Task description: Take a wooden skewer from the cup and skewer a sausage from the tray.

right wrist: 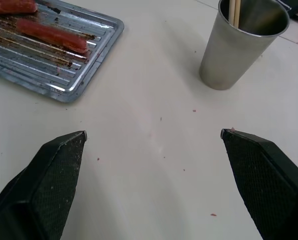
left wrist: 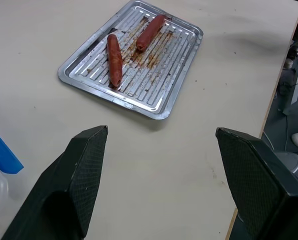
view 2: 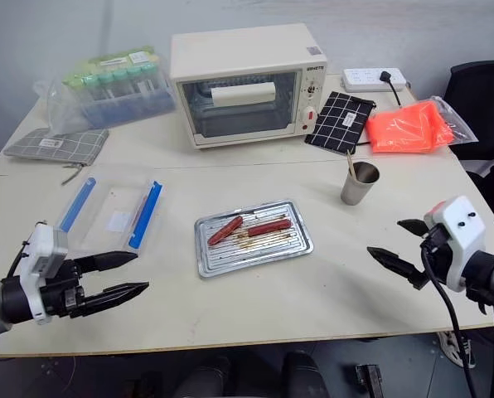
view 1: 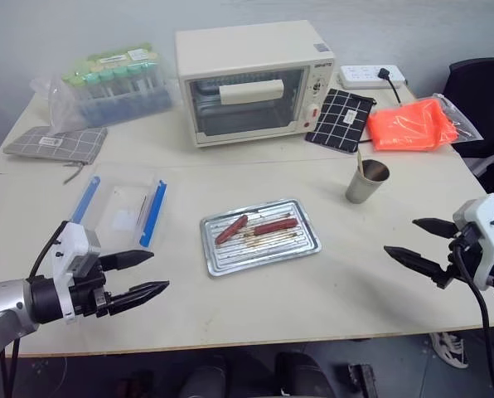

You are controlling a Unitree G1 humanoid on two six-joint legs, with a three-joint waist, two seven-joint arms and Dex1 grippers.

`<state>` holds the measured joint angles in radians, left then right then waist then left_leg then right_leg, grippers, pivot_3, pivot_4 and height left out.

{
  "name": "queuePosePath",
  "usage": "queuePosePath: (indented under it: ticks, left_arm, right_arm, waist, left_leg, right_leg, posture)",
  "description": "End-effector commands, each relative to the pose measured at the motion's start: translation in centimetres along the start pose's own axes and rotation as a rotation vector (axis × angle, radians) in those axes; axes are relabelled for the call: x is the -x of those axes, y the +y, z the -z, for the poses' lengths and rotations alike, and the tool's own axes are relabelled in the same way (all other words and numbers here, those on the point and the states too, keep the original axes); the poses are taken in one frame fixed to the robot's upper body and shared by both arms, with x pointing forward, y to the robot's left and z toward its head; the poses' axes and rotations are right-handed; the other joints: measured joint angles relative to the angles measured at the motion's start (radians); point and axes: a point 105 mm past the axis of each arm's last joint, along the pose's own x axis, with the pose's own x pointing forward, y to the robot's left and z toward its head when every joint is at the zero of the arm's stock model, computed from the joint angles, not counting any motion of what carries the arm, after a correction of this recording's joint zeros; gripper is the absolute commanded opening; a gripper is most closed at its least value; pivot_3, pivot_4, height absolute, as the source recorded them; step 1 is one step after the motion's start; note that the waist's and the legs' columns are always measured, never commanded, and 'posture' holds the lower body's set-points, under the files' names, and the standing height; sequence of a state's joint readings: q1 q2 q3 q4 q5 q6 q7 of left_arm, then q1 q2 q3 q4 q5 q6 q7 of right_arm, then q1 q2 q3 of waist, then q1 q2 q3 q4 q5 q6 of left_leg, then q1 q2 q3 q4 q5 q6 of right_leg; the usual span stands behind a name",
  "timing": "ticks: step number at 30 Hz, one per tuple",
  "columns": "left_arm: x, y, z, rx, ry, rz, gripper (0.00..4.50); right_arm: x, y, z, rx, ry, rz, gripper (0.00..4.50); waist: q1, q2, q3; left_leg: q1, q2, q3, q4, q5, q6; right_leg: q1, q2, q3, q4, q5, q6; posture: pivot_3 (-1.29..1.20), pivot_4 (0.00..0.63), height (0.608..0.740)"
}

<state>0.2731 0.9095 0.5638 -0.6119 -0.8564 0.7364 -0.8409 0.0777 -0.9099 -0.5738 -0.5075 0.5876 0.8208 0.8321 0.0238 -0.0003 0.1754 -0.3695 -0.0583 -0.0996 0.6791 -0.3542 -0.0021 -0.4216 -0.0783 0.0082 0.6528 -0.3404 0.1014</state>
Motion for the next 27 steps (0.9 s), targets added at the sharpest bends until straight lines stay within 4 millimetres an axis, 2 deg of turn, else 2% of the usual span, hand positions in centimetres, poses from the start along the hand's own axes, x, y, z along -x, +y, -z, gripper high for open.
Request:
queuePosePath:
  ticks: [1,10,15,17,22,27]
  left_arm:
    - [-0.3,-0.1,0.3,-0.03,0.012,-0.001,3.66]
    - [-0.8,-0.2,0.4,-0.002,-0.023,-0.008,3.66]
    - [-1.2,-0.1,-0.1,-0.01,-0.049,0.003,4.49]
    - [-1.4,-0.3,-0.5,-0.002,-0.066,0.03,4.49]
    - [-2.8,-0.8,-2.6,-0.008,-0.134,0.134,4.49]
    - [-4.8,-1.0,-5.0,-0.061,-0.169,0.262,4.49]
  right_arm:
    - [0.0,0.1,-0.8,0.025,-0.035,0.003,4.5]
    - [-0.7,0.2,-1.4,0.018,-0.06,-0.004,4.5]
    - [-1.0,0.1,-1.5,0.01,-0.054,0.009,4.5]
    - [-1.1,0.1,-1.8,0.003,-0.068,0.008,4.5]
    - [-1.8,-0.8,-4.1,-0.003,-0.147,0.037,4.5]
    - [-3.5,-2.7,-6.8,0.002,-0.227,0.099,4.5]
  waist:
    - [0.0,0.0,0.0]
    - [0.0,0.0,0.0]
    - [0.001,0.0,0.0]
    - [0.0,0.0,0.0]
    - [0.0,0.0,0.0]
    - [-0.002,0.0,0.0]
  left_leg:
    - [0.0,0.0,0.0,0.0,0.0,0.0]
    - [0.0,0.0,0.0,0.0,0.0,0.0]
    - [0.0,0.0,0.0,0.001,0.0,0.0]
    - [0.0,0.0,0.0,0.001,0.0,0.0]
    - [0.0,0.0,0.0,0.002,0.0,0.0]
    - [0.0,0.0,0.0,0.002,0.0,0.0]
  right_leg:
    - [0.0,0.0,0.0,0.0,0.0,0.0]
    - [0.0,0.0,0.0,0.0,0.0,0.0]
    - [0.0,0.0,0.0,0.0,0.0,0.0]
    - [0.0,0.0,0.0,0.0,0.0,0.0]
    - [0.0,0.0,0.0,0.001,0.0,0.0]
    - [0.0,0.0,-0.001,0.001,0.0,0.0]
  posture:
    - [0.0,0.15,0.74]
    - [0.0,0.15,0.74]
    - [0.0,0.15,0.74]
    - [0.0,0.15,0.74]
    - [0.0,0.15,0.74]
    - [0.0,0.15,0.74]
